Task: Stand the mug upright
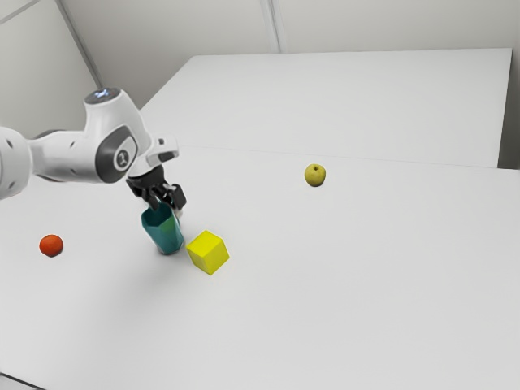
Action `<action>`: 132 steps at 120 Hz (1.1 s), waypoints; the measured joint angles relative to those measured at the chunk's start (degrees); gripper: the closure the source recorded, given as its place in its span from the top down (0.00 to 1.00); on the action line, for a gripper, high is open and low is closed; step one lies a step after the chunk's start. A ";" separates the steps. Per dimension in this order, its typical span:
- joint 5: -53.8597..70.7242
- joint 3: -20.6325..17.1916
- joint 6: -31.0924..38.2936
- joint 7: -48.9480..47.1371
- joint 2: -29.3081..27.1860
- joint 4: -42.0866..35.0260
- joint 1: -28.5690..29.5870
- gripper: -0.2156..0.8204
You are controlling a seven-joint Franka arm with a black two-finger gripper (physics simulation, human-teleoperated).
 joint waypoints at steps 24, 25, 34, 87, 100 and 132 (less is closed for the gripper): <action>-0.26 -0.04 -1.35 0.13 -3.08 0.83 -0.17 0.71; -0.29 -0.08 -1.51 0.13 -3.17 0.94 -0.14 0.72; -0.49 -0.59 -3.45 0.15 -3.60 2.39 0.25 0.73; -1.74 -1.04 -24.51 -2.65 -3.02 17.88 -1.38 0.77; -1.78 -1.35 -28.59 -3.77 -2.91 20.61 -1.74 0.77; -2.81 -2.00 -36.89 -5.78 -2.84 26.76 -2.69 0.77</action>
